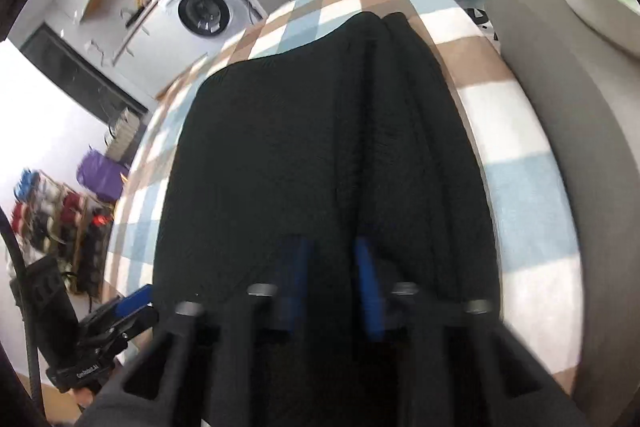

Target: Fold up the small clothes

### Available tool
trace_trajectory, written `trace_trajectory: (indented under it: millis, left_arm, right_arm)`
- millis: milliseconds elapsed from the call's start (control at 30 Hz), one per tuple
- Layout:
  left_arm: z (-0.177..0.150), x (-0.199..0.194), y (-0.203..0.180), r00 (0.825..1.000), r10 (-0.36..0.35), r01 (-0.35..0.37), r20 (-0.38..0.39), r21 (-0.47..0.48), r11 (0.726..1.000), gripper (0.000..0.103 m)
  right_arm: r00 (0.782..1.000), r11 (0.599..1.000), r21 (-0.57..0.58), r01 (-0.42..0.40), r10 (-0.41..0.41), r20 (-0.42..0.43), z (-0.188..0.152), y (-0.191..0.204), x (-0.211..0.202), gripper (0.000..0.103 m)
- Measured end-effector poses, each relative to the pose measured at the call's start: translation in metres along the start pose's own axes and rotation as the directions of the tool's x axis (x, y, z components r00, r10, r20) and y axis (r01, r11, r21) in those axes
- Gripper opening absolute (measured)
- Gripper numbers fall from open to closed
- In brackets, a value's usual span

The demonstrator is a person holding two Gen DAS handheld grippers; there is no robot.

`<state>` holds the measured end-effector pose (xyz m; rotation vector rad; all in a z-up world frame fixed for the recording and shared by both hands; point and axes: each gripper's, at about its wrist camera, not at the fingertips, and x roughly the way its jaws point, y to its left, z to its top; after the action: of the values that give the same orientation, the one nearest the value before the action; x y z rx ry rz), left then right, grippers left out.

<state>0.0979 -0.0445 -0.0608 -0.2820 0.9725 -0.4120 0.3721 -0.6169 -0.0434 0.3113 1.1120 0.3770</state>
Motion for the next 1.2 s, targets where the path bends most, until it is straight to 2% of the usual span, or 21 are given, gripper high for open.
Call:
trace_trajectory:
  millis: [33, 100, 167, 233, 267, 400, 533, 600, 700, 767, 833, 867, 900, 933, 1000, 1100, 1133, 1200]
  left_arm:
    - [0.001, 0.000, 0.001, 1.000, 0.004, -0.004, 0.003, -0.003, 1.000, 0.045]
    - [0.001, -0.002, 0.003, 1.000, 0.006, -0.006, 0.006, -0.010, 1.000, 0.045]
    - [0.002, -0.003, 0.005, 1.000, 0.001, -0.001, 0.009, -0.013, 1.000, 0.045]
    - [0.003, -0.001, 0.005, 1.000, 0.000, 0.000, 0.011, -0.013, 1.000, 0.045]
    - [0.003, 0.001, 0.005, 1.000, 0.000, 0.000, 0.005, -0.017, 1.000, 0.045]
    - [0.001, 0.008, 0.003, 1.000, -0.018, 0.017, -0.020, -0.024, 1.000, 0.045]
    - [-0.002, 0.012, 0.001, 0.998, -0.045, 0.043, -0.037, -0.029, 0.999, 0.045]
    - [-0.002, 0.016, 0.000, 0.997, -0.055, 0.054, -0.050, -0.033, 0.998, 0.045]
    - [-0.002, 0.020, -0.005, 0.996, -0.065, 0.064, -0.056, -0.020, 0.998, 0.045]
    - [-0.003, 0.020, -0.009, 0.996, -0.063, 0.062, -0.061, -0.010, 0.998, 0.045]
    - [-0.002, 0.022, -0.011, 0.996, -0.059, 0.058, -0.064, -0.004, 0.998, 0.045]
    - [-0.002, 0.022, -0.011, 0.996, -0.058, 0.058, -0.063, -0.005, 0.998, 0.045]
    - [-0.001, 0.022, -0.011, 0.996, -0.059, 0.059, -0.063, -0.009, 0.998, 0.045]
    - [0.000, 0.022, -0.011, 0.996, -0.056, 0.056, -0.064, -0.012, 0.998, 0.045]
    - [0.000, 0.021, -0.011, 0.997, -0.053, 0.053, -0.059, -0.015, 0.999, 0.045]
    - [0.000, 0.020, -0.010, 0.997, -0.061, 0.060, -0.056, -0.021, 0.998, 0.045]
    - [0.000, 0.021, -0.011, 0.996, -0.061, 0.060, -0.059, -0.025, 0.998, 0.045]
    - [0.001, 0.023, -0.011, 0.996, -0.066, 0.064, -0.064, -0.023, 0.998, 0.045]
  right_arm:
    - [1.000, 1.000, -0.015, -0.007, 0.008, 0.019, 0.003, 0.004, -0.004, 0.008]
    - [0.994, 0.995, -0.099, 0.017, -0.006, 0.109, 0.005, 0.021, -0.030, 0.007]
    - [0.984, 0.993, -0.113, 0.032, -0.012, 0.178, 0.004, 0.031, -0.057, 0.007]
    - [0.974, 0.986, -0.133, 0.103, -0.073, 0.214, 0.001, 0.037, -0.067, 0.007]
    - [0.973, 0.983, -0.128, 0.130, -0.102, 0.209, 0.000, 0.034, -0.062, 0.008]
    - [0.966, 0.964, -0.074, 0.254, -0.250, 0.066, 0.004, -0.001, -0.012, 0.014]
    - [0.986, 0.989, -0.010, 0.146, -0.145, 0.088, -0.005, -0.018, -0.036, 0.029]
    - [0.992, 0.998, -0.002, 0.065, -0.064, 0.111, -0.020, -0.023, -0.054, 0.041]
    - [0.997, 1.000, -0.025, -0.005, 0.007, 0.075, -0.039, -0.021, -0.059, 0.041]
    - [0.998, 0.999, -0.048, -0.017, 0.019, 0.053, -0.045, -0.020, -0.054, 0.041]
    - [0.999, 0.998, -0.065, 0.002, 0.000, 0.035, -0.047, -0.017, -0.046, 0.040]
    - [0.999, 0.997, -0.075, 0.000, 0.002, 0.036, -0.050, -0.015, -0.044, 0.032]
    - [1.000, 0.995, -0.097, 0.002, 0.001, 0.031, -0.049, -0.013, -0.041, 0.009]
    - [1.000, 0.994, -0.112, -0.003, 0.006, 0.024, -0.048, -0.010, -0.039, 0.006]
    - [0.998, 0.991, -0.134, -0.017, 0.026, 0.062, -0.044, -0.002, -0.048, 0.005]
    - [0.991, 0.994, -0.102, -0.031, 0.044, 0.123, -0.049, -0.003, -0.071, 0.005]
    - [0.992, 0.995, -0.096, -0.018, 0.030, 0.124, -0.054, -0.005, -0.071, 0.005]
    - [0.993, 0.992, -0.077, 0.105, -0.100, 0.067, -0.062, -0.010, -0.054, 0.006]
